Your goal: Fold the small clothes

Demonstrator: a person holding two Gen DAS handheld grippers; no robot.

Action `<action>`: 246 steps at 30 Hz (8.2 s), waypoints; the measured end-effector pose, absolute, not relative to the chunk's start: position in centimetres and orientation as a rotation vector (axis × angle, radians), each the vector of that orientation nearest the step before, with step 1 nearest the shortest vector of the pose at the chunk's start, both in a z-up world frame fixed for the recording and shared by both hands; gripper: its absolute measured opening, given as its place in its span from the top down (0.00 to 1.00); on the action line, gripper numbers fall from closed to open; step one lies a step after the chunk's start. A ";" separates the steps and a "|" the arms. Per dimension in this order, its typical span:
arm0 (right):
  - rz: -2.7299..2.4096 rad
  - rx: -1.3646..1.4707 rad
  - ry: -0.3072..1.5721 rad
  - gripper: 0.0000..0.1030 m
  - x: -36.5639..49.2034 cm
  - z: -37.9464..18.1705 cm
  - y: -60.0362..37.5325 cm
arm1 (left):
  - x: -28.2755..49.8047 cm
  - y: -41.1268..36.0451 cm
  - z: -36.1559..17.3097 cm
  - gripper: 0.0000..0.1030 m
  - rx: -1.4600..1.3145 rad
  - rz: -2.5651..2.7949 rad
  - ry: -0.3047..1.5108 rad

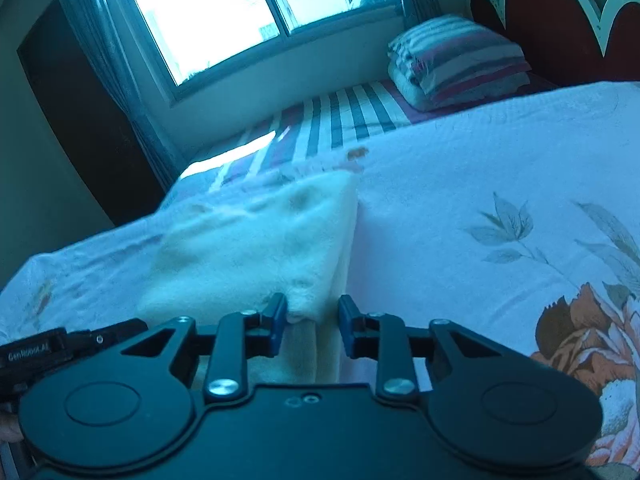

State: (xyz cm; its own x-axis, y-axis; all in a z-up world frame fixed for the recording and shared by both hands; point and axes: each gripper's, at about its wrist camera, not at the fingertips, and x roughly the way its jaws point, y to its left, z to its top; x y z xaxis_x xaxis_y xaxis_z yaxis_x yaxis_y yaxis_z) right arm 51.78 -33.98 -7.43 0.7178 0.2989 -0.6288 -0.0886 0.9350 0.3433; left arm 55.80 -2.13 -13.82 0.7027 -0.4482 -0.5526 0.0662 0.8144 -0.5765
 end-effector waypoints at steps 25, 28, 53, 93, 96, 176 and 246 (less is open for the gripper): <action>0.242 0.335 0.704 0.44 54.7 -6.4 -34.7 | 61.3 -2.5 -10.9 0.07 -0.368 -0.276 0.700; 0.239 0.371 0.677 0.24 52.9 -5.7 -35.3 | 59.3 -2.1 -10.3 0.00 -0.354 -0.261 0.695; 0.395 0.780 0.781 0.28 52.1 -10.5 -40.9 | 57.8 1.8 -14.4 0.13 -0.709 -0.571 0.819; 0.632 0.673 0.867 0.58 58.2 -11.3 -38.7 | 63.0 -1.8 -14.0 0.41 -0.532 -0.687 0.867; 0.620 0.639 0.851 0.64 58.0 -11.2 -38.2 | 62.9 -2.1 -14.0 0.54 -0.516 -0.655 0.855; 0.537 0.245 0.915 0.70 42.8 -3.3 -4.6 | 41.0 26.3 -11.8 0.38 -0.309 -0.211 0.806; 0.249 -0.011 0.450 0.08 4.2 13.2 -8.7 | 0.9 13.3 7.3 0.00 -0.063 -0.044 0.391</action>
State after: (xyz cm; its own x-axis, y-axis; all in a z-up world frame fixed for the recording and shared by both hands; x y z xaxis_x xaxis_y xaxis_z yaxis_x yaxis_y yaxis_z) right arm 4.22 -8.69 13.22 0.8707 0.2360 -0.4314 -0.2408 0.9696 0.0444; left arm 0.91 13.31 7.30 0.9237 -0.0555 -0.3790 0.0310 0.9970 -0.0704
